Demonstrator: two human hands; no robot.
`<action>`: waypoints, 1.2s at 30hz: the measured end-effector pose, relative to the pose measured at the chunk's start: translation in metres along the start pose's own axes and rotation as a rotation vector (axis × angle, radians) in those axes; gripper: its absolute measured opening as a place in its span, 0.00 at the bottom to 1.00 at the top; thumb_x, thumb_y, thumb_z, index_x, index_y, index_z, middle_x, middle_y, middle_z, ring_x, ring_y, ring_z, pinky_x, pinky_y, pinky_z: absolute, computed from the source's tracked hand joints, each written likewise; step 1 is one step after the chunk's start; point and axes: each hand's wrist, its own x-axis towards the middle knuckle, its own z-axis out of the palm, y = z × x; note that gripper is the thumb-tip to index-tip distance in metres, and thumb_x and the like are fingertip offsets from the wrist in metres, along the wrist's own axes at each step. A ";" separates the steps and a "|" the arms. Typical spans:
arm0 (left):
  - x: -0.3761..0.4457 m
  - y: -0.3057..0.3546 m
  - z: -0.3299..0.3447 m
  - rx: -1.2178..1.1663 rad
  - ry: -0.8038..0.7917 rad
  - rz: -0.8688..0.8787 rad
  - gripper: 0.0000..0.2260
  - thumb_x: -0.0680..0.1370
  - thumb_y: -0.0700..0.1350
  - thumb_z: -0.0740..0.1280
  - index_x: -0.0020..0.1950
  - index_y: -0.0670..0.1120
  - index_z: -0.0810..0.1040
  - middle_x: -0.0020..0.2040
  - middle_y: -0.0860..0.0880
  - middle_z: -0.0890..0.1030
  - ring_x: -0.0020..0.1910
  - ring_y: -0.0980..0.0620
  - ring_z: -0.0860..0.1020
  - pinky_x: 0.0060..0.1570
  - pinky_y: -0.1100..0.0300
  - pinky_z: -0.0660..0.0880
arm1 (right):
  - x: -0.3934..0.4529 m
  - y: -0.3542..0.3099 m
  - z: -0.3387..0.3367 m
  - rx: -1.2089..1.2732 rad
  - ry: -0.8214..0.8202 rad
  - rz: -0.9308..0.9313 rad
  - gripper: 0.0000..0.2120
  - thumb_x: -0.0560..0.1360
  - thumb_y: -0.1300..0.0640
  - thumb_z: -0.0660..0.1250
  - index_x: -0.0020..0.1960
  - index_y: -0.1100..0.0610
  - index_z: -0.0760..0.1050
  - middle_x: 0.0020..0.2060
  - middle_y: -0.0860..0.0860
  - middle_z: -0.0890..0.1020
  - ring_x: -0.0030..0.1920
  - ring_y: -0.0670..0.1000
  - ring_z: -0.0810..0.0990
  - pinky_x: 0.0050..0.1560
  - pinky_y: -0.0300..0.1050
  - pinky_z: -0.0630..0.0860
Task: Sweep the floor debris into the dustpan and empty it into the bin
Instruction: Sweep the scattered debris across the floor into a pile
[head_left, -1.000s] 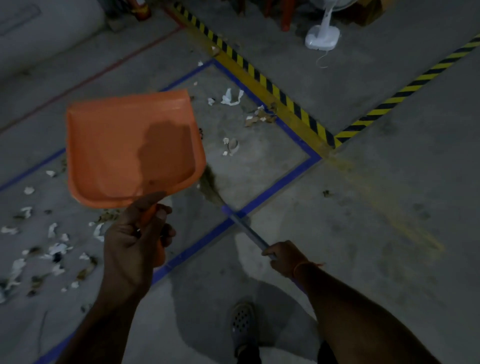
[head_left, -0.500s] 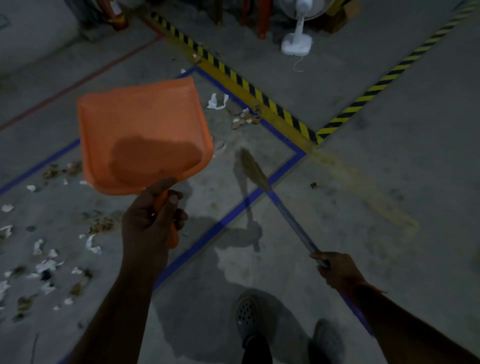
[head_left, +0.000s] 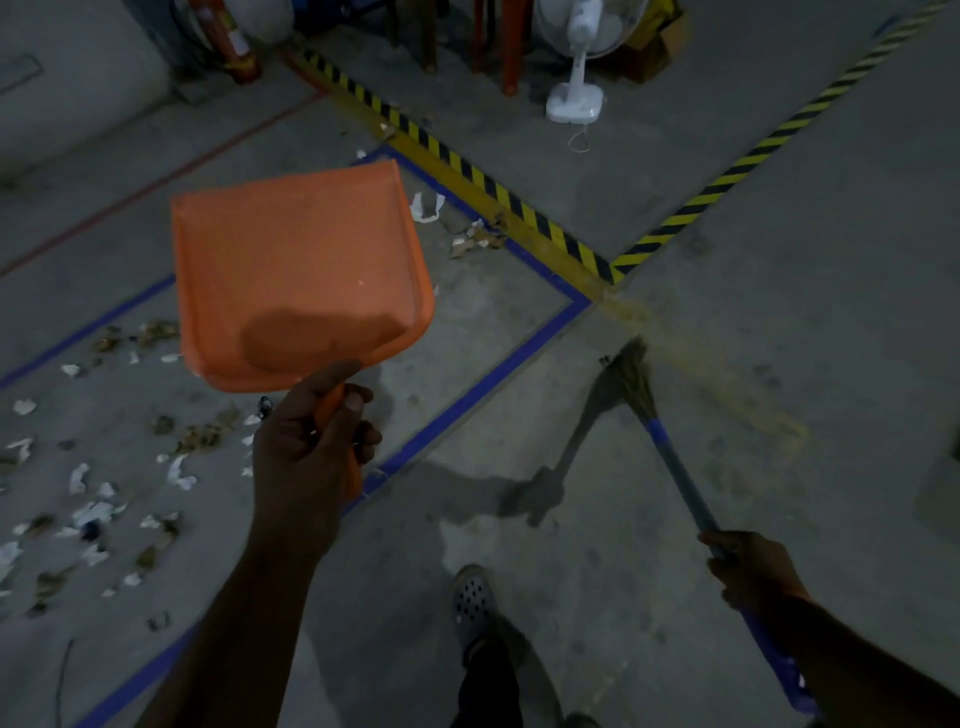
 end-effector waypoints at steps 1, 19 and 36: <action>-0.005 0.001 -0.004 0.002 0.012 0.001 0.14 0.83 0.37 0.65 0.59 0.53 0.83 0.47 0.45 0.81 0.34 0.49 0.77 0.30 0.62 0.74 | -0.003 -0.001 0.008 -0.018 -0.027 -0.011 0.14 0.73 0.66 0.70 0.56 0.54 0.81 0.41 0.54 0.82 0.32 0.59 0.83 0.30 0.50 0.82; 0.027 0.007 -0.072 0.031 0.187 -0.032 0.13 0.82 0.34 0.63 0.65 0.40 0.79 0.47 0.41 0.80 0.34 0.49 0.76 0.32 0.61 0.74 | -0.032 -0.186 0.177 -0.208 -0.565 -0.559 0.16 0.73 0.61 0.68 0.59 0.50 0.82 0.39 0.46 0.81 0.26 0.36 0.76 0.33 0.26 0.72; 0.259 -0.008 0.026 0.032 0.176 0.037 0.13 0.82 0.34 0.64 0.64 0.44 0.80 0.48 0.41 0.81 0.34 0.49 0.78 0.32 0.60 0.75 | 0.259 -0.358 -0.007 -0.130 0.004 -0.351 0.15 0.74 0.64 0.70 0.60 0.56 0.81 0.40 0.57 0.83 0.27 0.55 0.81 0.29 0.46 0.80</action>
